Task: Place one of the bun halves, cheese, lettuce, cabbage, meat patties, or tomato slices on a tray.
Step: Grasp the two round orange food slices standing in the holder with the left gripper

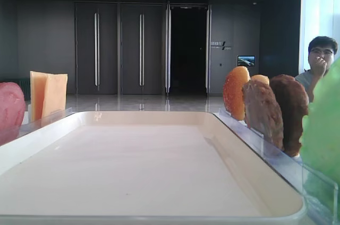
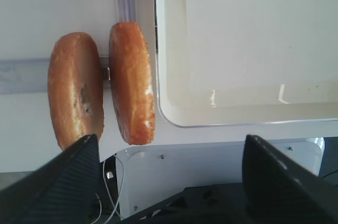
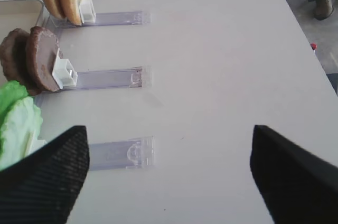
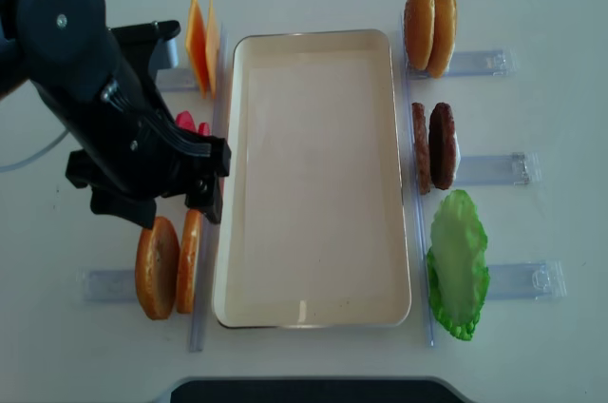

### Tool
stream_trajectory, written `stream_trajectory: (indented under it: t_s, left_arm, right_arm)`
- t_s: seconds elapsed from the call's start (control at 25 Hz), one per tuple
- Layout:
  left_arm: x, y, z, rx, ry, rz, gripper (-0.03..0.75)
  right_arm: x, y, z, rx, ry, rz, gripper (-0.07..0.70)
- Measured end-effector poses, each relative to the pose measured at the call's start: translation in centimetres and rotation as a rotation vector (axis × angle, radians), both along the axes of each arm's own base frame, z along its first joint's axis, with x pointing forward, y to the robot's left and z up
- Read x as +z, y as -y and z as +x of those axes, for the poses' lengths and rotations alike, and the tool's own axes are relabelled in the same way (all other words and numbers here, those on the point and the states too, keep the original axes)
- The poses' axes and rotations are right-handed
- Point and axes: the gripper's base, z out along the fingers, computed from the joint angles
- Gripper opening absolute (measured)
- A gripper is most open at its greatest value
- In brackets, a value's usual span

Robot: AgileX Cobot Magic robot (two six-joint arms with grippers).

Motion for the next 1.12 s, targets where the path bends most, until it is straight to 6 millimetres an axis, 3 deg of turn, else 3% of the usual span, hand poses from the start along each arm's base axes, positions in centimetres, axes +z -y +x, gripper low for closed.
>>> stream_trajectory:
  t_s: [0.2, 0.52, 1.12]
  left_arm:
    - [-1.8, -0.6, -0.7, 0.009, -0.051, 0.044, 0.643]
    - [-1.9, -0.8, -0.6, 0.002, -0.038, 0.065, 0.643]
    - [-4.8, 0.6, 1.1, 0.005, -0.079, 0.073, 0.643]
  right_arm:
    - [0.0, 0.0, 0.0, 0.000, 0.000, 0.000, 0.589]
    - [0.0, 0.0, 0.0, 0.000, 0.000, 0.000, 0.589]
    - [0.0, 0.0, 0.0, 0.000, 0.000, 0.000, 0.589]
